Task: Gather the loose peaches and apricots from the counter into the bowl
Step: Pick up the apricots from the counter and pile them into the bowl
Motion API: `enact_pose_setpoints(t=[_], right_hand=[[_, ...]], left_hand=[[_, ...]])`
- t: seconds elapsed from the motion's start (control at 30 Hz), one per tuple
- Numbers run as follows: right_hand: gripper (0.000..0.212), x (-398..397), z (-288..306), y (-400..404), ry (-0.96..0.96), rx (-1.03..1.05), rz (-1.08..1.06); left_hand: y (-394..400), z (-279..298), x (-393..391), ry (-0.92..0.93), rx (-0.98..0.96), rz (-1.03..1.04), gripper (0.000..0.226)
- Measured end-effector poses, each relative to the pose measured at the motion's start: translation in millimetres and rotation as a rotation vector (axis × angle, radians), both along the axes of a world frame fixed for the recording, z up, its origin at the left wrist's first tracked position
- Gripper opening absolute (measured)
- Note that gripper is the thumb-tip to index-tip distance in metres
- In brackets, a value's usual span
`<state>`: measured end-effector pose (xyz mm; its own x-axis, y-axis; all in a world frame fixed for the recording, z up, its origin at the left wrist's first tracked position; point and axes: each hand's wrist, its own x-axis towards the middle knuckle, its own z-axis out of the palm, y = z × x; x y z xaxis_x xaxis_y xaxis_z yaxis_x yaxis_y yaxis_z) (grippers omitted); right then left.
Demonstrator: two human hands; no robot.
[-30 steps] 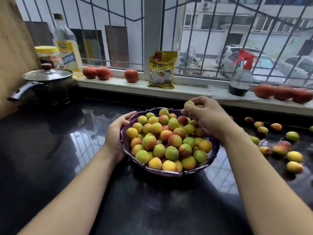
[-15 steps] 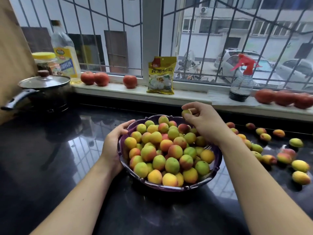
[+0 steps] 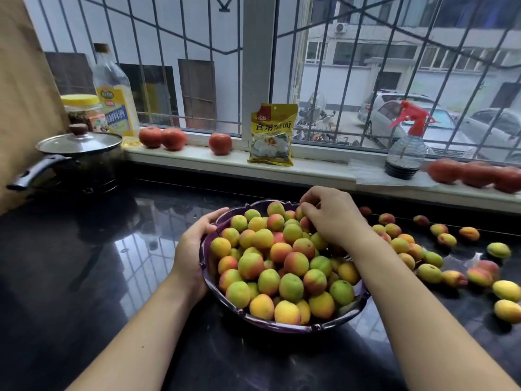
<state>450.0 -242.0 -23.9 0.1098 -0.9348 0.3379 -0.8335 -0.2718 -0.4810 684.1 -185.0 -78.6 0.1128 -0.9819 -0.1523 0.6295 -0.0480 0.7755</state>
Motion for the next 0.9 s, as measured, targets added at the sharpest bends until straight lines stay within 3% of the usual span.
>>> enact_pose_setpoints(t=[0.33,0.4,0.5,0.73,0.9], right_hand=[[0.027,0,-1,-2,0.077,0.01,0.057],[0.023,-10,6,1,-0.072,-0.014,0.04],[0.019,-53,17,-2,-0.296,-0.116,-0.148],[0.027,-105,-11,-15,0.039,0.057,-0.494],[0.019,-86,-33,-24,0.192,0.059,-0.34]], left_hand=[[1,3,-2,0.031,0.013,0.013,0.047],[1,3,-1,0.027,0.02,0.008,0.048],[0,2,-1,0.023,0.017,-0.01,0.048],[3,6,-2,0.021,0.017,-0.015,0.049],[2,7,-2,0.034,0.02,-0.007,0.049]])
